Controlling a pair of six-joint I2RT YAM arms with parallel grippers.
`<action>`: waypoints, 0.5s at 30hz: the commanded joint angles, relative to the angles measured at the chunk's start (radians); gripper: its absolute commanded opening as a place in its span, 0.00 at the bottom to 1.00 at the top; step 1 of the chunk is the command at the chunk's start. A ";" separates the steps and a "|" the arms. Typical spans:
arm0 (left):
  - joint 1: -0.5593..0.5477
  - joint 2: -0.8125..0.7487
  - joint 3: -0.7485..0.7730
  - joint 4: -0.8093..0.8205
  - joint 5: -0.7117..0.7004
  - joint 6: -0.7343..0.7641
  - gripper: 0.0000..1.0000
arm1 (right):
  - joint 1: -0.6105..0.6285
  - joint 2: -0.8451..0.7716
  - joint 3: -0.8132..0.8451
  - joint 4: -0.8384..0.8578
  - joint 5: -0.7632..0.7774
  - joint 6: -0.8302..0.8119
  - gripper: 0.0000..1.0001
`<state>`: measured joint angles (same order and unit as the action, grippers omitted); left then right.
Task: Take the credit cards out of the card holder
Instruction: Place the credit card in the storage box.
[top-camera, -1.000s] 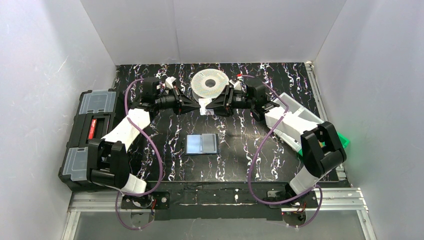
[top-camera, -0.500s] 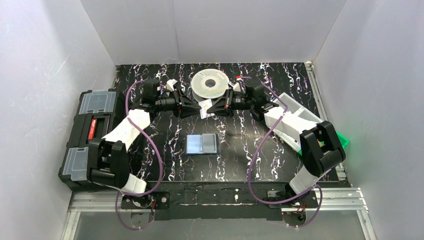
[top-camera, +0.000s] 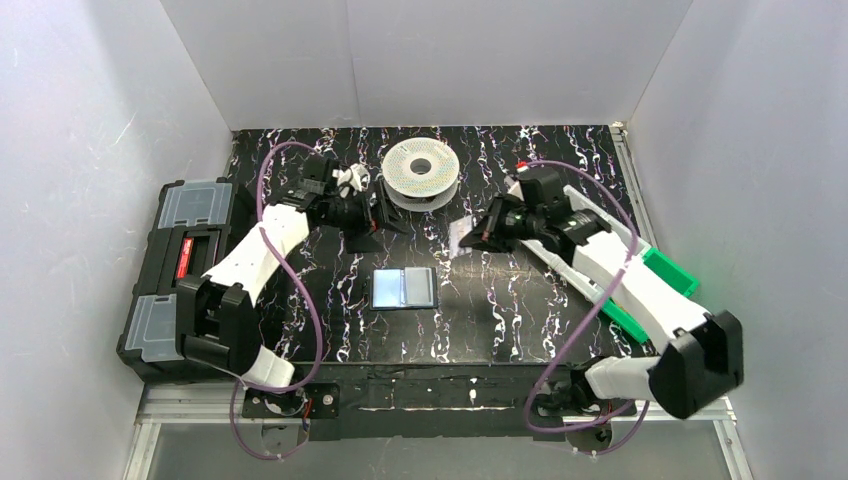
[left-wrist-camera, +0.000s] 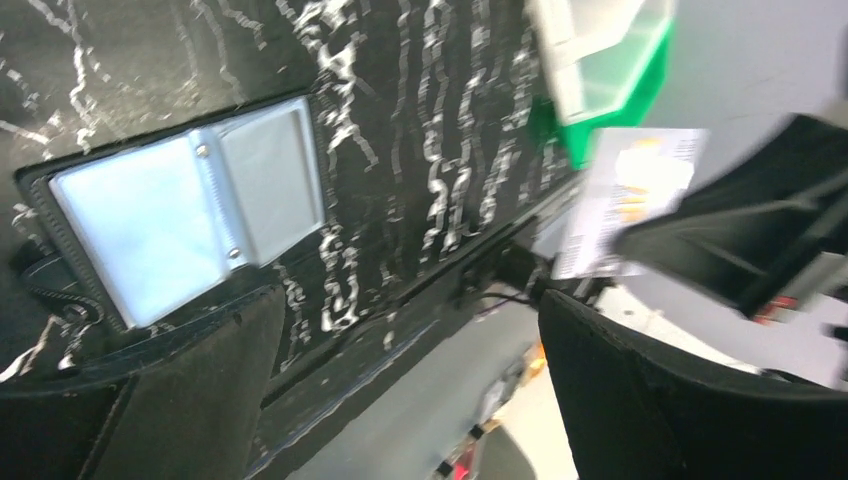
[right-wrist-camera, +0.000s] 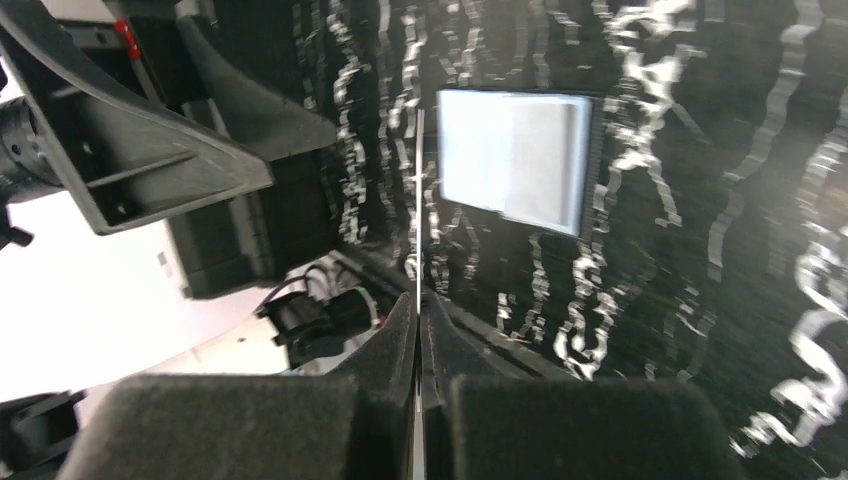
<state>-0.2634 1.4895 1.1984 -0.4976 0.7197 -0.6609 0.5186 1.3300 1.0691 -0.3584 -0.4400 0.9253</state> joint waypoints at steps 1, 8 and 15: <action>-0.077 0.038 0.033 -0.170 -0.202 0.154 0.98 | -0.044 -0.128 -0.021 -0.312 0.271 -0.093 0.01; -0.149 0.070 0.035 -0.162 -0.295 0.187 0.98 | -0.262 -0.220 -0.022 -0.664 0.554 -0.117 0.01; -0.152 0.113 0.012 -0.101 -0.242 0.173 0.98 | -0.552 -0.118 0.050 -0.758 0.718 -0.250 0.01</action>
<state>-0.4145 1.5940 1.2060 -0.6224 0.4606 -0.4973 0.0784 1.1538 1.0531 -1.0142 0.1349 0.7670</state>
